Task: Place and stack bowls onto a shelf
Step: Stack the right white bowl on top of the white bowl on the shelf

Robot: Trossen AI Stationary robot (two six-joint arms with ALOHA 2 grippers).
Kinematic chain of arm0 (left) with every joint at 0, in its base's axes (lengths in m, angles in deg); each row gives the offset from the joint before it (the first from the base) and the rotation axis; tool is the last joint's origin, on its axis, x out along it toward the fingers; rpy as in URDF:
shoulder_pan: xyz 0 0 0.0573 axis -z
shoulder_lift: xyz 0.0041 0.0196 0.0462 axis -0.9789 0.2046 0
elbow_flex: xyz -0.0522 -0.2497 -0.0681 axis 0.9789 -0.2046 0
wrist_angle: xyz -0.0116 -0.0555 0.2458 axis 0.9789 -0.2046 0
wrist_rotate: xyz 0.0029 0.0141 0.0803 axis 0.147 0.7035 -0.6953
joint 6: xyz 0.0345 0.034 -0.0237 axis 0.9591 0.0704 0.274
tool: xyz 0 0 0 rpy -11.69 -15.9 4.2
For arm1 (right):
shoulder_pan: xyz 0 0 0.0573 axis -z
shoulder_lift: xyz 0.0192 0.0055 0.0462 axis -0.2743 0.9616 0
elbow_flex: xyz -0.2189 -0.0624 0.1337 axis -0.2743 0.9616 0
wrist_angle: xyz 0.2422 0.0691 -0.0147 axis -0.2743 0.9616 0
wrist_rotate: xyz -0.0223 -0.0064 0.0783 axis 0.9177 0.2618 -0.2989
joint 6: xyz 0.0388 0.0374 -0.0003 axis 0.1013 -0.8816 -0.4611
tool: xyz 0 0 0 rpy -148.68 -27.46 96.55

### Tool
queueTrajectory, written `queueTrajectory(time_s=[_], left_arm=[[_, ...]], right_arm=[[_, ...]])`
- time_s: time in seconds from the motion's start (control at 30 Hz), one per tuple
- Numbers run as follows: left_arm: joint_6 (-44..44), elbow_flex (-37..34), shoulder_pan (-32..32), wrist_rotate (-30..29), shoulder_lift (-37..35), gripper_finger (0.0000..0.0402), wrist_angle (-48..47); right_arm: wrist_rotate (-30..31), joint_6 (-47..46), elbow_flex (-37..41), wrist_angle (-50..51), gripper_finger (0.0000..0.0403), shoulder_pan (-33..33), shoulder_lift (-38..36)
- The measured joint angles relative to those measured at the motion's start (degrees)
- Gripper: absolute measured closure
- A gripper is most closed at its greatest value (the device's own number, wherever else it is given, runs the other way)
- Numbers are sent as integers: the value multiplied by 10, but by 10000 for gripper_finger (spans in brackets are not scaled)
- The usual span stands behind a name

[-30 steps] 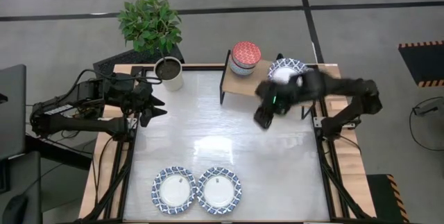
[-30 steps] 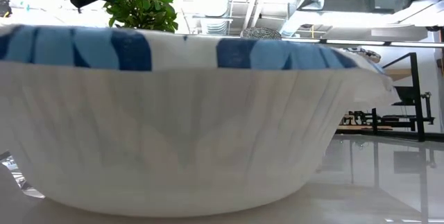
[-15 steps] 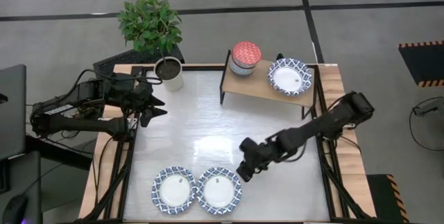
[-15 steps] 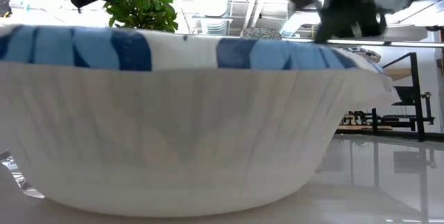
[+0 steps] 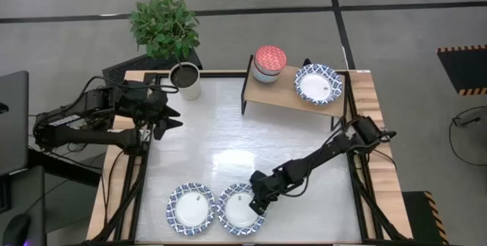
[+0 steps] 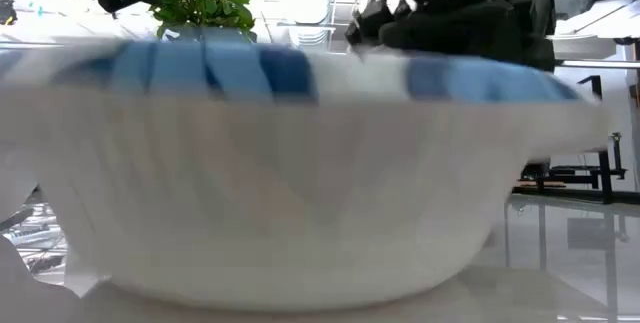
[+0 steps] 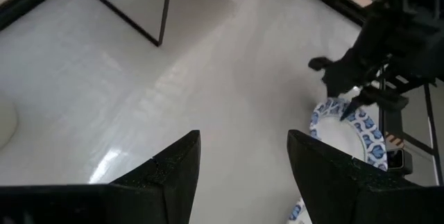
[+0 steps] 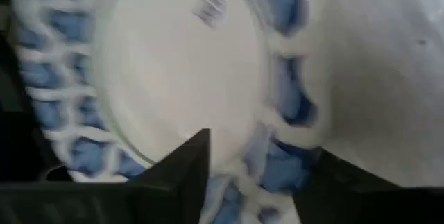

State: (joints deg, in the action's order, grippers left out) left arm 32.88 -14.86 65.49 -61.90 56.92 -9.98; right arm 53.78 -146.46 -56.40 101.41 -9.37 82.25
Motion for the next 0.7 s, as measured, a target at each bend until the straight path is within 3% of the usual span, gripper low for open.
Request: queueTrajectory(time_s=[0.2, 0.43, 0.6, 0.7], left_arm=[[-4, 0, 0, 0, 0, 200, -2], [-5, 0, 0, 0, 0, 200, -1], [-7, 0, 0, -3, 0, 200, 0], [-7, 0, 0, -7, 0, 200, 1]], right_arm=[[11, -8, 1, 26, 374, -1, -22], [25, -9, 0, 109, 382, 14, -111], [39, -10, 0, 195, 382, 58, -249], [102, -12, 0, 257, 382, 97, -343]])
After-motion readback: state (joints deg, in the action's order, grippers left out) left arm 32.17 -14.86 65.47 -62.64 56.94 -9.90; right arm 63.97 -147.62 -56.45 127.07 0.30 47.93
